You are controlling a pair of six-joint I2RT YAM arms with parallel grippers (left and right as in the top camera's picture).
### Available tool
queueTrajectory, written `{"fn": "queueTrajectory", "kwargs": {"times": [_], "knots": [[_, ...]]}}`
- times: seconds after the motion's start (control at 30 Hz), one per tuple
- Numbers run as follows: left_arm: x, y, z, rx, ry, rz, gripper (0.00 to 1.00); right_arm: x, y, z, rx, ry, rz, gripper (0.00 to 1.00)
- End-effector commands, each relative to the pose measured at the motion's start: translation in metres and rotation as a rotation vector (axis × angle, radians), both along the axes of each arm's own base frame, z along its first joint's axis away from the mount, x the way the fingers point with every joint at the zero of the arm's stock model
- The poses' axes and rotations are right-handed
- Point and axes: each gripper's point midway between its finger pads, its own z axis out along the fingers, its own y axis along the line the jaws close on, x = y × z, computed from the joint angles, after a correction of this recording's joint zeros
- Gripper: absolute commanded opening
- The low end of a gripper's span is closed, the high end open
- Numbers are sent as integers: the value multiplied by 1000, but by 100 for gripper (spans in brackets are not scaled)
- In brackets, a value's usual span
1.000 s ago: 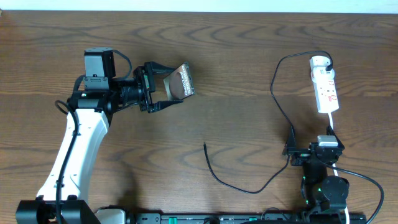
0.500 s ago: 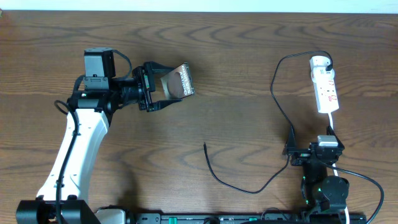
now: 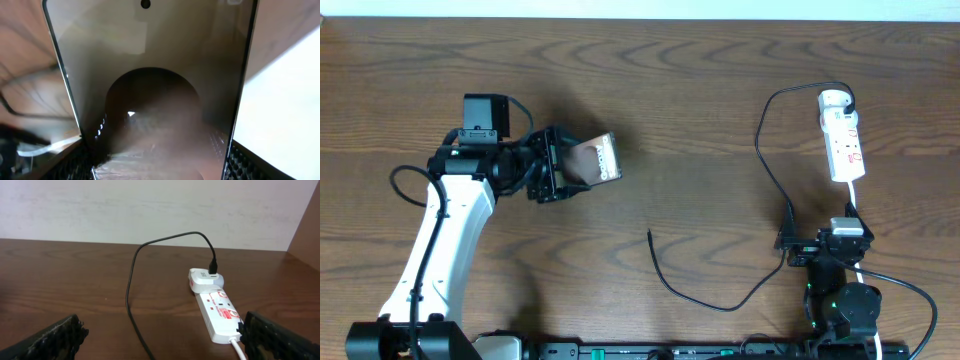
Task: Plug charger to phone and switch on socket
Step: 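Lift the phone with the left gripper and turn it upright, then swing the right gripper toward the phone held by the left gripper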
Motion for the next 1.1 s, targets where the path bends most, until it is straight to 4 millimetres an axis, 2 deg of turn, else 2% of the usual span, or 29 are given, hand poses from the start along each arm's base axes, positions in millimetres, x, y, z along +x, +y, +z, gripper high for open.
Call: {"fn": "queueTrajectory", "kwargs": {"times": [0.0,0.4,0.57,0.67,0.73,0.8,0.9,1.0,1.07], "knots": [[4,17,5,126,-56,3,7,0,-1,0,-9,1,-3,99],[-17,41,-18,286,59,31,8,0,-1,3,-8,-12,0,99],[-21,38,-19,298,71,17,7,0,13,15,207,-58,70,99],[-22,35,-20,305,69,5,7,0,27,15,407,-30,136,99],[-23,32,-20,304,70,0,7,0,34,19,469,-6,171,99],[-22,31,-20,303,69,0,7,0,40,27,477,19,207,99],[-22,31,-20,306,70,5,7,6,52,52,483,60,267,99],[-22,33,-20,313,72,12,7,20,70,82,492,133,362,99],[-22,33,-20,317,72,13,7,33,87,94,511,213,448,99]]}}
